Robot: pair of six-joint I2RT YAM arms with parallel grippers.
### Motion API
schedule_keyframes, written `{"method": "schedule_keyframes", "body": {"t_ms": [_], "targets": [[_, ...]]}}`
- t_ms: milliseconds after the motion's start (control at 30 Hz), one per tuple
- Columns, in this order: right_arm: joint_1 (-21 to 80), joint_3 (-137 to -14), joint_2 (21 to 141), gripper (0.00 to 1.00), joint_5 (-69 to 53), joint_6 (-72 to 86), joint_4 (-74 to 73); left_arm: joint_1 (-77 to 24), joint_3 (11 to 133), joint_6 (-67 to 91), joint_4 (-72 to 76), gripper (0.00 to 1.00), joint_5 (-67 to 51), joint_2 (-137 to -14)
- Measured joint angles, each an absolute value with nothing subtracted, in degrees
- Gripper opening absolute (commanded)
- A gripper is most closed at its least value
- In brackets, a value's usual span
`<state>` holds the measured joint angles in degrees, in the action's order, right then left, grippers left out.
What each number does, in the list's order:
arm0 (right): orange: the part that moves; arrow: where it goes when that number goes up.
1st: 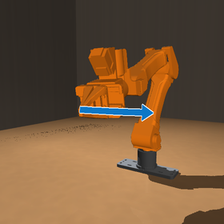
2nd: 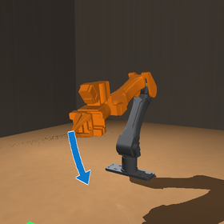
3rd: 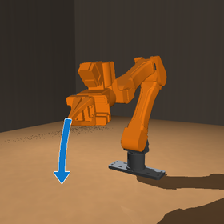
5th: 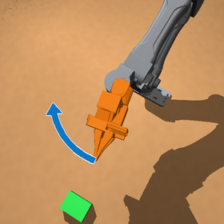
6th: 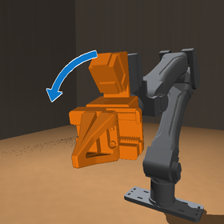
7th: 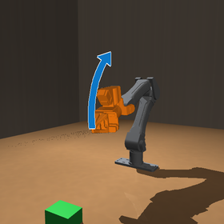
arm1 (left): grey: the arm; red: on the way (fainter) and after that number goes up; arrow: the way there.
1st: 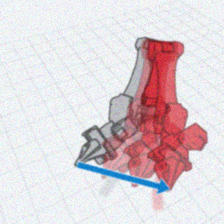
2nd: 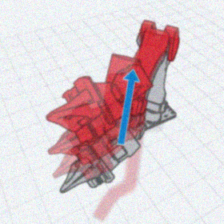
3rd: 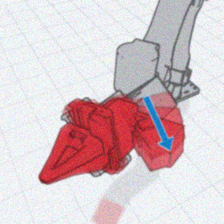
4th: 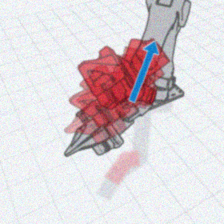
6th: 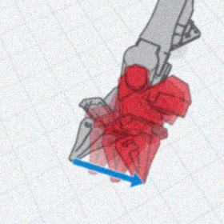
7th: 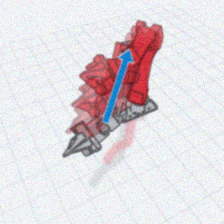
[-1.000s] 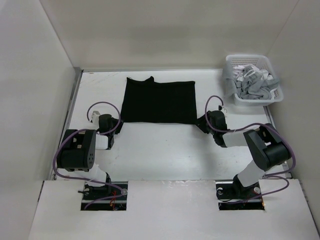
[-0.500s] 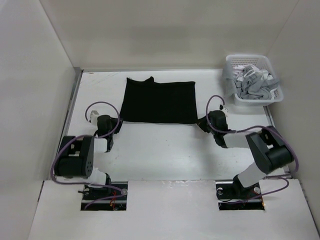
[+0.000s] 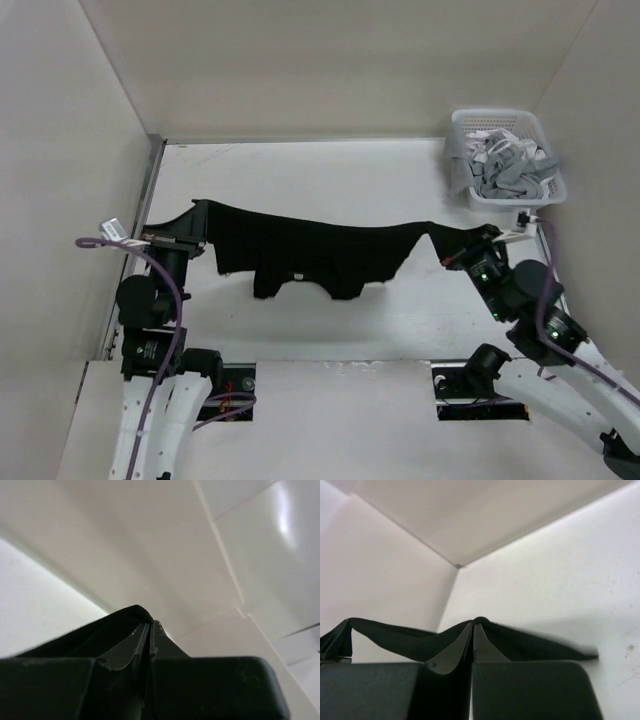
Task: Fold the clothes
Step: Fold the tank top
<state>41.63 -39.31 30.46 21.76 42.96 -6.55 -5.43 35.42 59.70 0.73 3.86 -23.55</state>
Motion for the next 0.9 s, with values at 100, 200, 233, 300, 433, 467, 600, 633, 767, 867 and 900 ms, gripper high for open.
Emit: {"method": "schedule_keyframes", "body": {"t_ms": [100,200,233,300,433,467,600,633,767,867,900], "targets": [[49.06,-47.31,28.16,0.00,27.92,40.53,-12.93,-7.27,41.63,58.41,-3.84,0.01,4.16,-20.64],[53.10,-51.40,29.41,0.00,32.45,38.22,-15.22,-7.94,42.98,58.04,-5.74,0.01,4.51,-20.53],[53.23,-51.70,30.48,0.00,33.34,37.50,-15.42,-7.97,42.68,58.04,-6.48,0.01,4.56,-21.17],[51.42,-51.24,33.71,0.00,33.63,36.42,-15.29,-7.94,41.10,58.11,-6.48,0.02,4.60,-23.64],[41.85,-47.99,45.43,0.00,29.02,35.29,-11.84,-7.81,37.17,58.28,-4.73,0.02,4.67,-35.86],[38.87,-47.33,49.43,0.00,26.65,35.31,-10.33,-7.62,36.64,58.26,-3.55,0.02,4.69,-40.45],[28.38,-48.18,68.20,0.00,17.23,35.79,-4.29,-6.76,37.26,58.33,3.18,0.02,4.78,-60.55],[26.50,-49.52,72.75,0.00,15.27,35.83,-3.51,-6.68,38.39,58.37,4.40,0.02,4.75,-66.04],[20.32,-58.72,87.46,0.00,8.40,36.29,-2.11,-5.80,47.94,58.35,6.68,0.02,4.01,-83.74],[17.28,-62.22,89.76,0.00,4.78,36.69,-0.82,-4.99,53.98,58.26,8.86,0.03,2.94,-88.60],[16.51,-62.30,89.10,0.00,3.99,36.77,-0.25,-4.86,54.22,58.26,9.74,0.03,2.83,-88.33]]}}
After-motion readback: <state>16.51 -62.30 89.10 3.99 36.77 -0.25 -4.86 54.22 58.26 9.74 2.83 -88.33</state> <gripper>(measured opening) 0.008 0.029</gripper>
